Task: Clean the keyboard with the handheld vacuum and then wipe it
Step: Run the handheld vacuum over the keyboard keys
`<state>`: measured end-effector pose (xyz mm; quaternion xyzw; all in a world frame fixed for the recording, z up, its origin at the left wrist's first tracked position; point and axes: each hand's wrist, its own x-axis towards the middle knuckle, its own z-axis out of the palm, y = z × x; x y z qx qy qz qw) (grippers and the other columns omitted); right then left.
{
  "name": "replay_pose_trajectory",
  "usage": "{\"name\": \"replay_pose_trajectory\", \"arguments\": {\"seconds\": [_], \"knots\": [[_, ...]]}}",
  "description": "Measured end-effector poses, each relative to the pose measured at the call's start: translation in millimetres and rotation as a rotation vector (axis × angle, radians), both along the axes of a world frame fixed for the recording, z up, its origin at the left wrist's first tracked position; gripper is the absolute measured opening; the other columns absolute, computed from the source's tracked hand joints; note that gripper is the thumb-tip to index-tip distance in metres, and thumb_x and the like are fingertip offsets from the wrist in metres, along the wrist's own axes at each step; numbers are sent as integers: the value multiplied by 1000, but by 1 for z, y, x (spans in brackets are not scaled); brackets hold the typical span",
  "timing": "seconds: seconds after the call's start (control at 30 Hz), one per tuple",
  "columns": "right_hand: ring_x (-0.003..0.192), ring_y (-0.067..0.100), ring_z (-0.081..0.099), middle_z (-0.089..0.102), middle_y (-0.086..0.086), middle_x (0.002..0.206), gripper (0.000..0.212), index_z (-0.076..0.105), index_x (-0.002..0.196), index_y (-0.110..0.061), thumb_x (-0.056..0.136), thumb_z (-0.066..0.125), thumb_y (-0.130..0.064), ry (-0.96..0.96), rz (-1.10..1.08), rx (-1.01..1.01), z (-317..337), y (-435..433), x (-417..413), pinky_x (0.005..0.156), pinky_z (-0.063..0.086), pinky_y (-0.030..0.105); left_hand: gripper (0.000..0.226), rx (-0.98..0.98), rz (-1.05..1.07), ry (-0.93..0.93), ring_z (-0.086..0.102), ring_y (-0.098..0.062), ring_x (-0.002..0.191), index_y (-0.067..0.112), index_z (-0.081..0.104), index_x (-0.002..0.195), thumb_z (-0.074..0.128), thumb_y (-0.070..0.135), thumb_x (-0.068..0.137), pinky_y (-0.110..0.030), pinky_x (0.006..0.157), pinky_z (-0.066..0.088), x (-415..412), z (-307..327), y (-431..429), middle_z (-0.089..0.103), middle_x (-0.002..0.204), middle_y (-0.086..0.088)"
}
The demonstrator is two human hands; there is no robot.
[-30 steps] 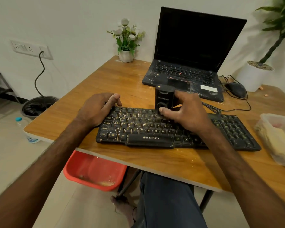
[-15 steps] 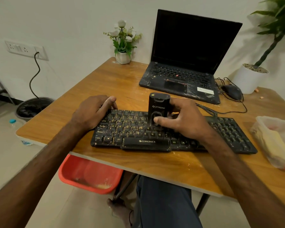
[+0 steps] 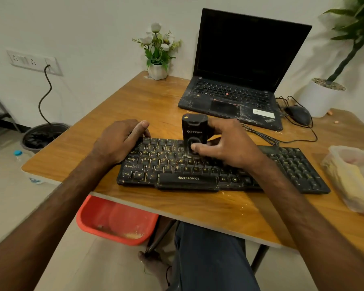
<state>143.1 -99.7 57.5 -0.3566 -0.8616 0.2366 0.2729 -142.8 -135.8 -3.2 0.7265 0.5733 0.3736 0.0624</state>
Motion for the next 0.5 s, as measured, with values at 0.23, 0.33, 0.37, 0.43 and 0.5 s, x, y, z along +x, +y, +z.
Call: {"name": "replay_pose_trajectory", "arguments": {"seconds": [0.23, 0.33, 0.37, 0.43, 0.5], "knots": [[86, -5, 62, 66, -16, 104, 52, 61, 125, -16, 78, 81, -22, -24, 16, -14, 3, -3, -2, 74, 54, 16, 67, -4, 17, 9, 62, -7, 82, 20, 73, 88, 20, 58, 102, -31, 72, 47, 0, -1, 1, 68, 86, 6], [87, -6, 62, 63, -21, 98, 51, 61, 124, -21, 77, 81, -22, -40, 78, -38, 3, -7, 1, 72, 53, 15, 67, -3, 17, 17, 62, -8, 82, 19, 73, 87, 20, 58, 102, -29, 71, 46, 1, -1, 1, 68, 85, 5], [88, -5, 62, 64, -20, 99, 51, 61, 124, -21, 78, 81, -23, -42, 56, -3, 3, -3, 0, 74, 53, 16, 67, -1, 14, 14, 63, -9, 82, 19, 73, 87, 20, 57, 103, -32, 72, 47, 1, -1, 1, 69, 85, 5], [95, 2, 64, 67, -9, 108, 52, 60, 127, -15, 80, 79, -25, -27, -24, 47, 3, 10, -2, 78, 55, 18, 65, 1, 12, 15, 63, -11, 82, 20, 73, 86, 22, 55, 104, -36, 74, 49, 0, -1, 1, 69, 86, 5], [98, 6, 64, 67, -1, 117, 54, 59, 129, -12, 80, 79, -26, 2, -65, 38, 2, 17, -4, 78, 53, 15, 65, 1, 22, 23, 63, -10, 82, 20, 73, 86, 22, 55, 104, -38, 75, 50, -1, 0, 1, 69, 86, 5]]}}
